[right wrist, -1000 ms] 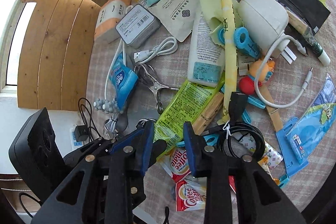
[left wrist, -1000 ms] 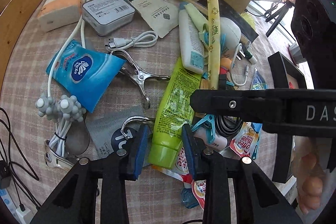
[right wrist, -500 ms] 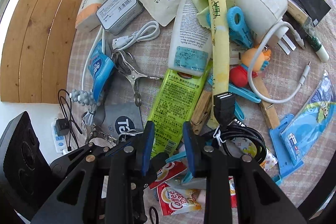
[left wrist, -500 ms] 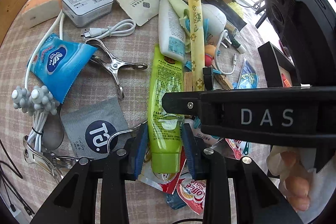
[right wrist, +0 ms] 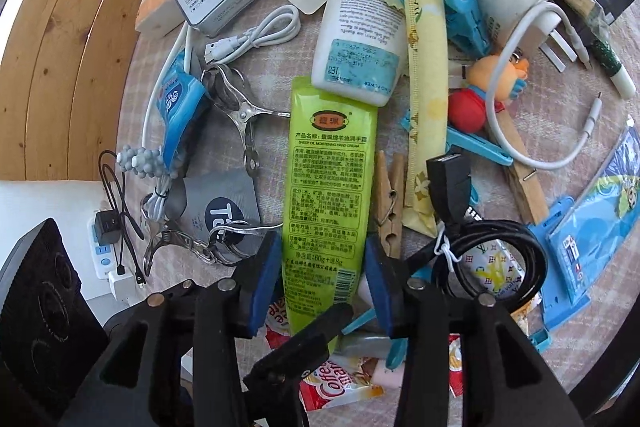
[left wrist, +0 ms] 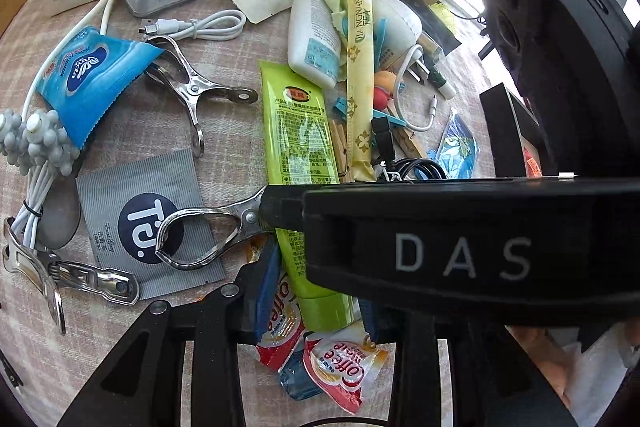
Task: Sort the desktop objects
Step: 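Close both tools on the green tube and lift it, then carry the green tube into the tray and open both tools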
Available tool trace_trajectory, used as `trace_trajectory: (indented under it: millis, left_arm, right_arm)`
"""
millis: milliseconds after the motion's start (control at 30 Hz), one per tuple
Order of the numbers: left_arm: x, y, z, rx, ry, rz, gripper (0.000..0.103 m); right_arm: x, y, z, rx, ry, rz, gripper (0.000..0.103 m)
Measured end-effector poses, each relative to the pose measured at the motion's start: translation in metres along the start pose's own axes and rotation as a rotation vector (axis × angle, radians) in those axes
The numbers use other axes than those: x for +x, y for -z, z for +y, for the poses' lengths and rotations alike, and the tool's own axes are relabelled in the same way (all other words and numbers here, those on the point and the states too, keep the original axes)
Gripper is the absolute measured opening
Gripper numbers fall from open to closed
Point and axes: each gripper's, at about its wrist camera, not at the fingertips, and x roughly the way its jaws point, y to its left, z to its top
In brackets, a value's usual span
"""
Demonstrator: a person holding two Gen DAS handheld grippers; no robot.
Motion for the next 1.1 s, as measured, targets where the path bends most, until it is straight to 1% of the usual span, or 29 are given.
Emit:
trace_trajectory:
  millis: [100, 267, 400, 533, 633, 733, 867, 1100]
  left_arm:
    - [-0.001, 0.005, -0.001, -0.006, 0.013, -0.005, 0.033]
    - [-0.009, 0.011, -0.017, 0.0, 0.015, -0.023, 0.033]
    - [-0.023, 0.012, -0.032, 0.031, 0.004, -0.051, 0.033]
    - [-0.037, 0.013, -0.053, 0.061, -0.005, -0.082, 0.033]
    - [-0.042, 0.012, -0.072, 0.087, -0.007, -0.094, 0.033]
    - [-0.043, 0.013, -0.091, 0.117, 0.004, -0.094, 0.033]
    - [-0.034, 0.014, -0.125, 0.166, 0.016, -0.079, 0.033]
    - [-0.005, 0.024, -0.195, 0.266, 0.057, -0.023, 0.033]
  right_arm:
    - [-0.004, 0.006, -0.004, 0.004, -0.015, -0.008, 0.041]
    - [-0.022, 0.021, -0.006, -0.01, -0.035, -0.038, 0.04]
    - [-0.045, 0.03, -0.006, -0.024, -0.058, -0.071, 0.04]
    - [-0.076, 0.036, -0.008, -0.063, -0.044, -0.124, 0.04]
    - [-0.092, 0.044, -0.017, -0.058, -0.046, -0.153, 0.04]
    - [-0.107, 0.054, -0.033, -0.04, -0.049, -0.18, 0.04]
    - [-0.129, 0.068, -0.063, -0.009, -0.032, -0.212, 0.04]
    - [-0.171, 0.103, -0.141, 0.09, 0.006, -0.262, 0.04]
